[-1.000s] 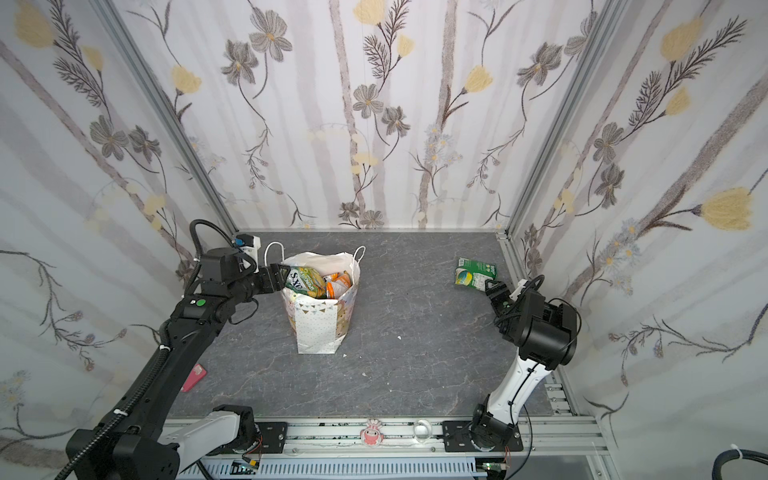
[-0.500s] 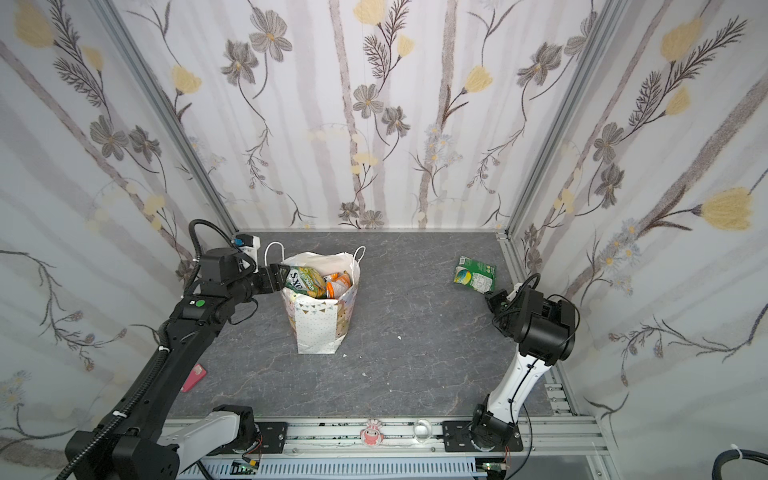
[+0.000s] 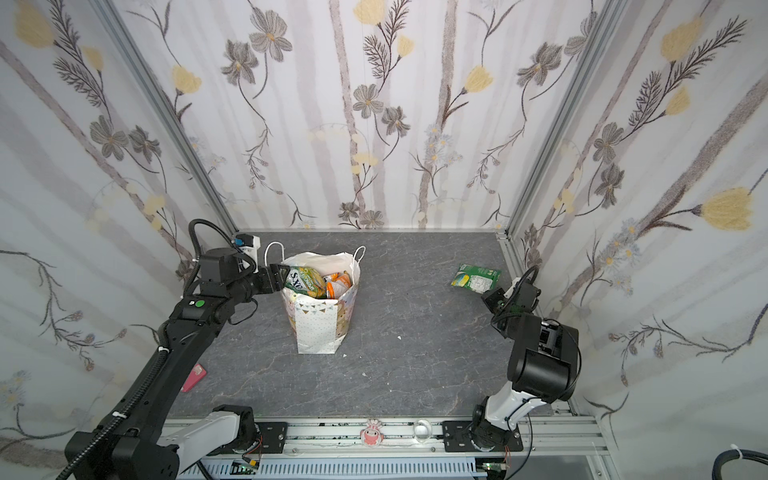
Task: Place the snacks into the paper bag
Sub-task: 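Lift the green packet and carry it toward the paper bag with the right gripper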
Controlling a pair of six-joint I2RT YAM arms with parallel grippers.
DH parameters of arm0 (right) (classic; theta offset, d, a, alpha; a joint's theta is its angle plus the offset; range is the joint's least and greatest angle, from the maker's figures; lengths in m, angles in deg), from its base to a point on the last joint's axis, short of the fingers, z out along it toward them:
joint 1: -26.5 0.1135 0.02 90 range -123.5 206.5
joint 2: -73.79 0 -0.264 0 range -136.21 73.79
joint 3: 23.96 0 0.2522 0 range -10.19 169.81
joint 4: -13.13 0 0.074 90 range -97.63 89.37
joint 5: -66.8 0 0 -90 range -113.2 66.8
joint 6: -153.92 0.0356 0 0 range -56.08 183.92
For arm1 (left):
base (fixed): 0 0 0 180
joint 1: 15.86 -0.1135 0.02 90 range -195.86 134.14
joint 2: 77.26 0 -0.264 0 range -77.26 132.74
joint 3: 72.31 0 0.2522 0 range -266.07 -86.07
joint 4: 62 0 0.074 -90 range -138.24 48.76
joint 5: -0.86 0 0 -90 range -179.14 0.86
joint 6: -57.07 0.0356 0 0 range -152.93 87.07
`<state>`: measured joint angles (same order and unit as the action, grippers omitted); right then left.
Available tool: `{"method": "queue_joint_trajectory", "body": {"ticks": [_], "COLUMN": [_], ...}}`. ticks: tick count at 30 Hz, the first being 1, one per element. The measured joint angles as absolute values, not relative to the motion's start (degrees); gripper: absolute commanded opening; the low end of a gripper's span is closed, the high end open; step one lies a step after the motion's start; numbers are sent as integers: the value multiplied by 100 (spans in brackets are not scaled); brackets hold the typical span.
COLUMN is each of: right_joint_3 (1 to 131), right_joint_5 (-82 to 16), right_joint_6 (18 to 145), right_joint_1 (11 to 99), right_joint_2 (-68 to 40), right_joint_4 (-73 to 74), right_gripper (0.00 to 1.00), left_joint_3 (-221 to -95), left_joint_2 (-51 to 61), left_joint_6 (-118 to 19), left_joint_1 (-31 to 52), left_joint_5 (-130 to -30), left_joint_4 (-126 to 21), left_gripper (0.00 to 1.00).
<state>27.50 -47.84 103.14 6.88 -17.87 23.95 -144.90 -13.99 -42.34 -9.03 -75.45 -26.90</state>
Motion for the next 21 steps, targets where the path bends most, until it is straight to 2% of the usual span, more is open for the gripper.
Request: {"method": "queue_joint_trajectory", "body": {"ticks": [9, 21], "right_joint_3": [3263, 4343], "right_joint_5": [-4338, -4061], "right_joint_6": [9807, 9239], "right_joint_1": [1296, 2100], "right_joint_2": [-447, 421], "right_joint_4": [1195, -456], "right_gripper": [0, 0], "left_joint_3": [-14490, -14490], "left_joint_2": [-1465, -1522], "left_joint_6": [-4234, -4234], "left_joint_1": [-901, -888], "left_joint_5": [-7543, -7516], "left_joint_4": [-2690, -2692], "left_gripper": [73, 73]}}
